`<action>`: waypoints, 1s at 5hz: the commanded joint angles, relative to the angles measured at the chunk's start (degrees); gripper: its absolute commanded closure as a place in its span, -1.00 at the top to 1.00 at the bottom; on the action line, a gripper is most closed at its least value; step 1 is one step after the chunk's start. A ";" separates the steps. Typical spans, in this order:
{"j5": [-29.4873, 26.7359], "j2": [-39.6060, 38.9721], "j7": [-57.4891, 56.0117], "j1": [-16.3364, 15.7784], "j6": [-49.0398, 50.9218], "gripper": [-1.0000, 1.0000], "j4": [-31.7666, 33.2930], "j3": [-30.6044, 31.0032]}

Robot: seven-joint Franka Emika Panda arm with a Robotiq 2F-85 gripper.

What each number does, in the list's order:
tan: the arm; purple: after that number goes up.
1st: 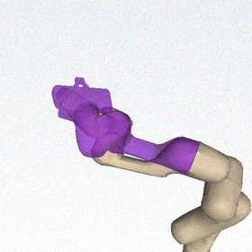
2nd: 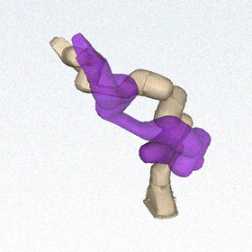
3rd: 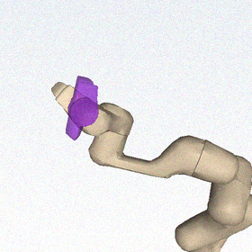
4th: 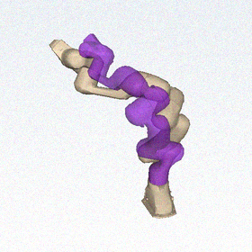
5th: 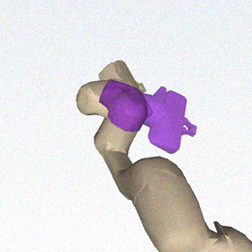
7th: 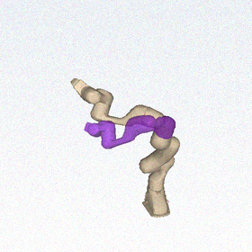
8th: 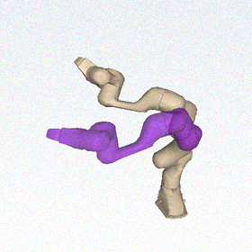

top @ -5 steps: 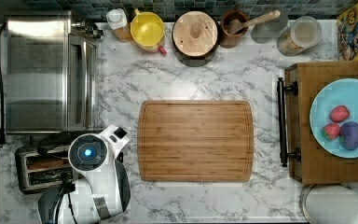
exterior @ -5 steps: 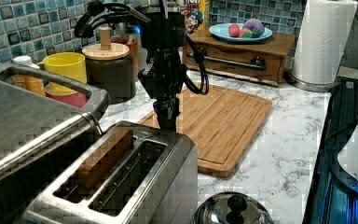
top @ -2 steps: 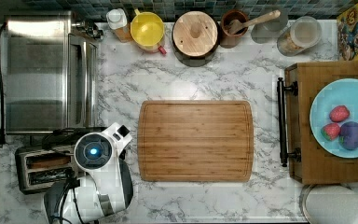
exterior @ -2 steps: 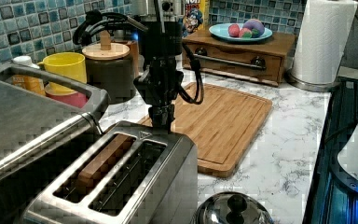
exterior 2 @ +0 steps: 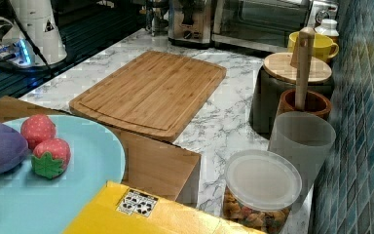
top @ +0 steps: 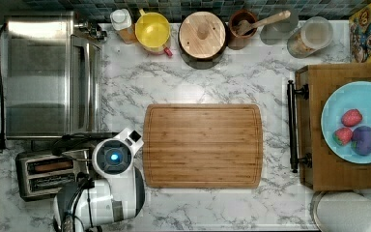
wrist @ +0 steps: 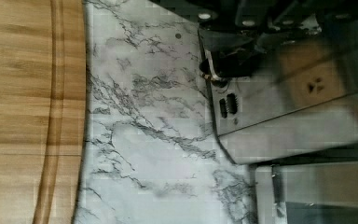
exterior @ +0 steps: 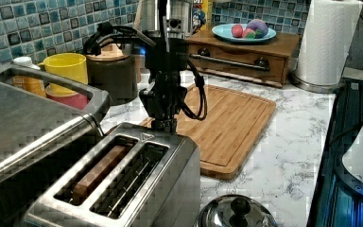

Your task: Turn on the toaster.

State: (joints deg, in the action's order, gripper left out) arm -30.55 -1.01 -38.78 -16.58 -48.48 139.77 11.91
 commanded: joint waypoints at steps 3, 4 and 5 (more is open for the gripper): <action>-7.97 -9.01 -15.40 -0.45 -5.56 -1.00 13.07 3.73; -7.99 -9.00 -15.41 -0.57 -5.57 -1.00 13.07 3.63; -7.99 -9.01 -15.40 -0.57 -5.55 -1.00 13.07 3.62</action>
State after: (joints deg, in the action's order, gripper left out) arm -36.93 -1.35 -54.50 -13.99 -50.19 140.55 13.35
